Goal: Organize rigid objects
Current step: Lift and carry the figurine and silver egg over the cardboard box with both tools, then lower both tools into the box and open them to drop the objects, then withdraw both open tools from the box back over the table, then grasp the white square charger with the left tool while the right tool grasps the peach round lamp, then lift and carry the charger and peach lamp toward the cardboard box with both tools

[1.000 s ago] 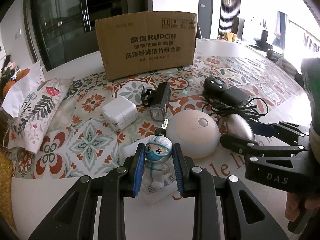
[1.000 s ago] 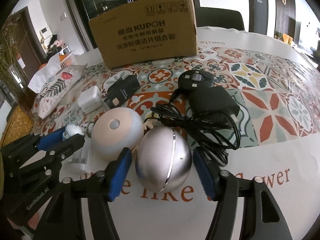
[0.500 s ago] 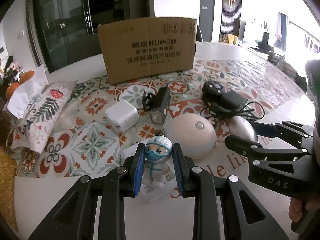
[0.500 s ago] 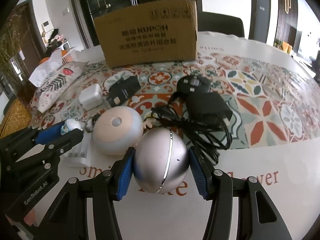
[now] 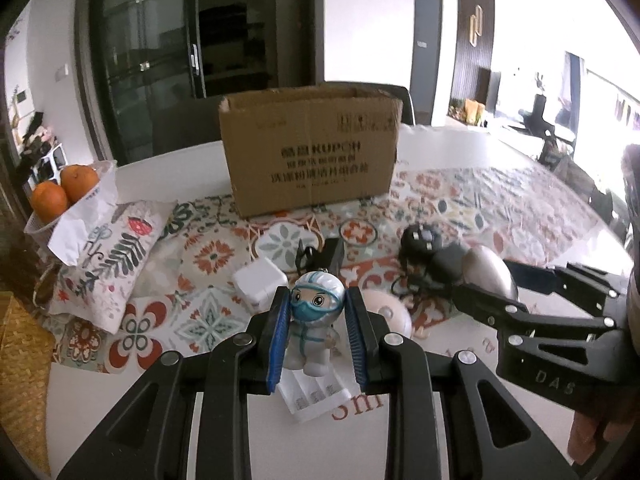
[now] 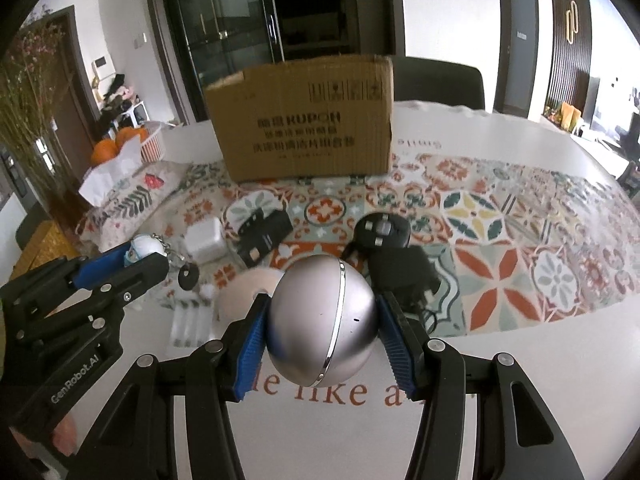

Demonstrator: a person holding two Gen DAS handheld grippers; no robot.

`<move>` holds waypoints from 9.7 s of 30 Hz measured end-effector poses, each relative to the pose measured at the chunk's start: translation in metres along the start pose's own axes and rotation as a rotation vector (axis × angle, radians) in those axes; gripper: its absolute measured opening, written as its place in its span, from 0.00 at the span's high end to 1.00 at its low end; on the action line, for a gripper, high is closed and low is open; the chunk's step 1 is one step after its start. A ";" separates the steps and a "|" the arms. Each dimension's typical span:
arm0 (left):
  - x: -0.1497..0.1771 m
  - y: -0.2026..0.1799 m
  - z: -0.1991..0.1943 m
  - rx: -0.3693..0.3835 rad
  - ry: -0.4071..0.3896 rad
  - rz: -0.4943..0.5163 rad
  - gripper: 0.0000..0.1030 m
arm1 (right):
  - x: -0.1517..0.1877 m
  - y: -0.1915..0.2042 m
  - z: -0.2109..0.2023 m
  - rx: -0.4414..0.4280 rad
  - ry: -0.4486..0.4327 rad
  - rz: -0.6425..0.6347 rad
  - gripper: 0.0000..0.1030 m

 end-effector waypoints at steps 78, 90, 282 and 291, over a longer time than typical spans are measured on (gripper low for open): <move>-0.272 0.056 0.115 0.014 0.240 -0.105 0.73 | -0.300 -0.024 0.102 -0.089 0.268 0.006 0.47; -0.265 0.058 0.129 0.003 0.304 -0.136 0.55 | -0.297 -0.027 0.124 -0.080 0.335 0.000 0.40; -0.053 0.036 -0.012 -0.046 0.005 -0.011 0.45 | -0.064 0.031 -0.031 0.062 -0.128 -0.009 0.21; -0.078 0.032 -0.039 -0.072 -0.037 -0.073 0.45 | -0.091 0.024 -0.062 0.070 -0.193 -0.032 0.21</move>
Point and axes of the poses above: each gripper's, at about its wrist camera, not at the fingertips, and z roughly the way its jaws point, y to its left, x to its underside, the point moved 5 cm from there along z, roughly the way its jaws point, and after that the axes turned 6 degrees about y, right-handed, at the moved point
